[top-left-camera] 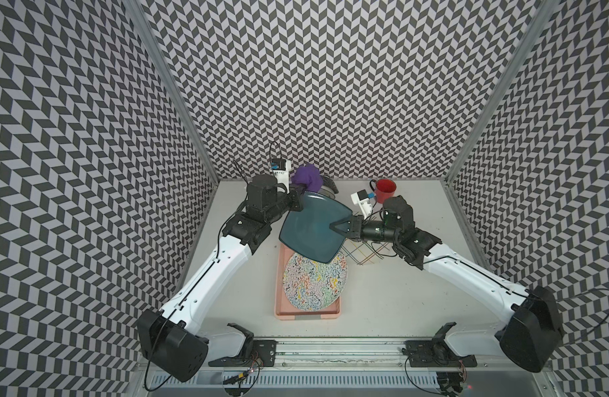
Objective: Wipe the wet plate dry
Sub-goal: Wipe the plate with towel.
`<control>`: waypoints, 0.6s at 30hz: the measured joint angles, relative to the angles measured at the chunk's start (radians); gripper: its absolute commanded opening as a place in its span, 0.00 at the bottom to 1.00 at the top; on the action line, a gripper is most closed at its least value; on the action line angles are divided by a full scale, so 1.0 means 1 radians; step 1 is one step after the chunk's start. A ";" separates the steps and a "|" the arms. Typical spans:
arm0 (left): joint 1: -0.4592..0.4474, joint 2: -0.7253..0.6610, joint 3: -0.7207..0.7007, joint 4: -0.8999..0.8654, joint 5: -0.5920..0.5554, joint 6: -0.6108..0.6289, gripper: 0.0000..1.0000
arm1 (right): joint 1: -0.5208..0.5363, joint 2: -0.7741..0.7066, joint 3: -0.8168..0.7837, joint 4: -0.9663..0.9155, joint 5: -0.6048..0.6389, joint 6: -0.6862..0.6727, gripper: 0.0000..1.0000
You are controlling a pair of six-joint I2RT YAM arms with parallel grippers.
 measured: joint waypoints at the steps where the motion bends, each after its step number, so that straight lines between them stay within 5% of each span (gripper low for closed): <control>1: 0.003 -0.012 -0.014 0.013 -0.004 -0.009 0.00 | -0.007 0.000 0.000 0.001 -0.015 0.003 0.00; 8: 0.120 -0.142 -0.052 -0.072 0.146 -0.027 0.00 | -0.028 -0.002 0.013 0.034 0.006 -0.052 0.00; 12: 0.078 -0.190 -0.043 -0.069 0.269 -0.002 0.00 | -0.039 -0.005 0.013 0.058 0.029 -0.057 0.00; 18: 0.014 -0.190 -0.111 -0.088 0.302 0.018 0.00 | -0.041 -0.005 0.024 0.076 0.042 -0.057 0.00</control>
